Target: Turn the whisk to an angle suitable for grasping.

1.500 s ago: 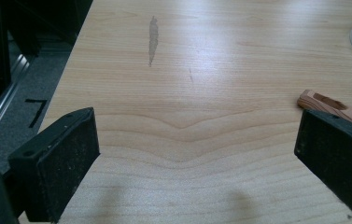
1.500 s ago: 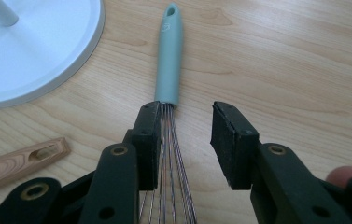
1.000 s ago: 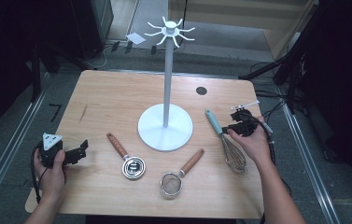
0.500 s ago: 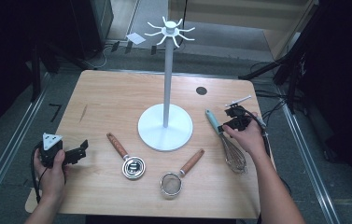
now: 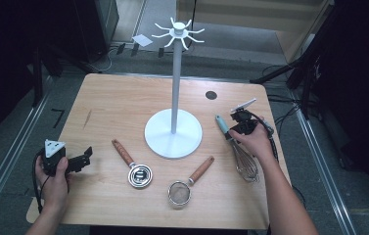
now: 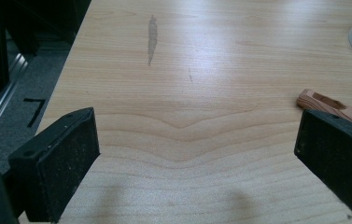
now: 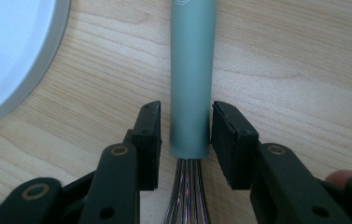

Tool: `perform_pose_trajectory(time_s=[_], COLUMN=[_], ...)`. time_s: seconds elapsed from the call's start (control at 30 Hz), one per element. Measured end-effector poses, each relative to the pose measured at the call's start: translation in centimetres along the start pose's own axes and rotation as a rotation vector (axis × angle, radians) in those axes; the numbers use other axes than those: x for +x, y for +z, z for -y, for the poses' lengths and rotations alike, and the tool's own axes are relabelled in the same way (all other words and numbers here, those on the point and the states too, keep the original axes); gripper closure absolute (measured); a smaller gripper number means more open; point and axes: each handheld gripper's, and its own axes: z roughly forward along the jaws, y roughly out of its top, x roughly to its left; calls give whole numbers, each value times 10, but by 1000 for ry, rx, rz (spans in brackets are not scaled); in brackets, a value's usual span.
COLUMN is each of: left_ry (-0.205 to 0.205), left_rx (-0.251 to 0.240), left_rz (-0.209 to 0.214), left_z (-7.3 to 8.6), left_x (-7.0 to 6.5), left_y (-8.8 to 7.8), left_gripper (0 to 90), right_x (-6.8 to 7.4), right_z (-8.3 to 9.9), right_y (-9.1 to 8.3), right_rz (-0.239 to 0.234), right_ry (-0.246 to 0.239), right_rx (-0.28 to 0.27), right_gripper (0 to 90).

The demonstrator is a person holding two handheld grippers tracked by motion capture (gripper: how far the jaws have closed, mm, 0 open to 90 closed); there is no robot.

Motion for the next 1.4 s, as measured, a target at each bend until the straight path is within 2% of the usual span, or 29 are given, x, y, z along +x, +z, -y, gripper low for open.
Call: perform_pose_trajectory(time_s=[0.23,0.53,0.87,0.93,1.0,1.2,1.23,1.4], left_ry=[0,1,0,1,3,1,1,-4], left_rx=[0,0,1,2,2,0,0,2], left_rz=[1,-2,-1,-2,-2,-3,-3,-4], left_z=[0,0,0,0,0,0,0,0], left_x=[0,0,0,0,-1,0,0,0], left_y=[0,0,0,0,0,0,0,0], left_gripper=[3,3,3,3,3,3,3,3], right_x=[4,6,10,13,13,12,11,9], right_z=[-4,-5,-7,-7,-8,-6,-4,1], right_y=[5,10,15,16,16,16,15,9], right_rz=[24,48,80,110,115,107,84,81], right_ry=[-21,-10,-27,-26,-37,-44,-42,-30], right_rx=[21,49,72,70,70,59,46,-5], right_gripper=[658,662,670,697,705,710,711,711])
